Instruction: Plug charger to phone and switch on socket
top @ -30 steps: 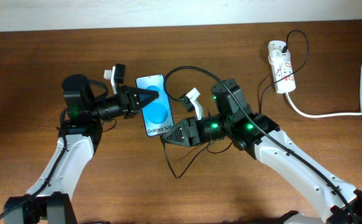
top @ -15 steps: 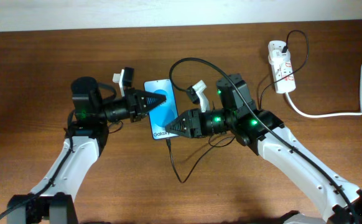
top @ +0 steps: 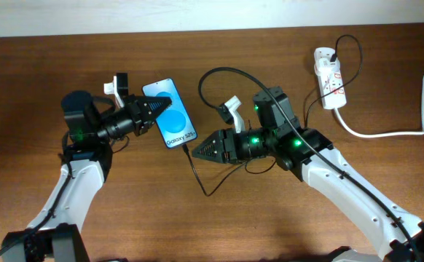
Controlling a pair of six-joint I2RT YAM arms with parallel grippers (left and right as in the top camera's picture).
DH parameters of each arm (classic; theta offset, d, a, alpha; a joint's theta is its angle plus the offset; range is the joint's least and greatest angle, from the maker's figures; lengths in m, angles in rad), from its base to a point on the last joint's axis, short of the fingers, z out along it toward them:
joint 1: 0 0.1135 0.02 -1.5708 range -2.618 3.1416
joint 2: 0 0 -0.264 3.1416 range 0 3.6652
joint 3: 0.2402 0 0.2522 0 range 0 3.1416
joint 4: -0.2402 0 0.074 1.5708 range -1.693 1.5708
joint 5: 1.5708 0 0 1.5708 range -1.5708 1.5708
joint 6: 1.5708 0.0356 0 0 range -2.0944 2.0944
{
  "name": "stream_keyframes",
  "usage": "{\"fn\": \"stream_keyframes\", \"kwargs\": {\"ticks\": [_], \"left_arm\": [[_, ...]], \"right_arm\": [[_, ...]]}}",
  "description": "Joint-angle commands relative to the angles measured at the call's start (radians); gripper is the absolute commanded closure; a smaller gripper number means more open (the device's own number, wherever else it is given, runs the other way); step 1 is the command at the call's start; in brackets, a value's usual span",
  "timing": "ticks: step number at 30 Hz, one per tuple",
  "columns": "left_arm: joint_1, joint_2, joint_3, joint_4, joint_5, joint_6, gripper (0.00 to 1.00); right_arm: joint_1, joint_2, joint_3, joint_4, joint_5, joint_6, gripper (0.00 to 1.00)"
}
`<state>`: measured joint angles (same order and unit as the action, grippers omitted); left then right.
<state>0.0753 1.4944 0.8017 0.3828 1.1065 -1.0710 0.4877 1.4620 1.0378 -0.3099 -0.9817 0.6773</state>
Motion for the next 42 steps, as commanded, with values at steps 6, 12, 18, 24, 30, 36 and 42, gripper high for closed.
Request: {"fn": "stream_keyframes", "kwargs": {"ticks": [6, 12, 18, 24, 30, 36, 42], "left_arm": [[0.003, -0.010, -0.002, 0.010, 0.049, -0.036, 1.00], [0.002, -0.010, -0.002, 0.010, 0.048, -0.036, 1.00], [0.002, -0.010, -0.002, 0.010, 0.046, -0.036, 1.00], [0.002, -0.010, -0.002, 0.010, 0.045, -0.036, 1.00], [0.002, -0.010, -0.002, 0.010, 0.045, -0.036, 1.00], [0.002, -0.010, -0.002, 0.010, 0.049, -0.035, 1.00], [0.003, -0.010, -0.002, 0.010, 0.063, -0.035, 1.00]], "right_arm": [[0.042, 0.054, 0.019, 0.071, -0.017, -0.014, 0.60], [0.044, 0.067, 0.019, 0.097, -0.021, -0.009, 0.65], [0.045, 0.067, 0.019, 0.120, -0.043, 0.019, 0.71], [0.081, 0.082, 0.019, 0.141, -0.030, 0.019, 0.71], [0.088, 0.112, 0.019, 0.152, -0.033, 0.032, 0.83], [0.087, 0.111, 0.019, 0.196, -0.102, 0.035, 0.84], [0.071, 0.112, 0.019, 0.193, -0.107, 0.034, 0.75]]}}
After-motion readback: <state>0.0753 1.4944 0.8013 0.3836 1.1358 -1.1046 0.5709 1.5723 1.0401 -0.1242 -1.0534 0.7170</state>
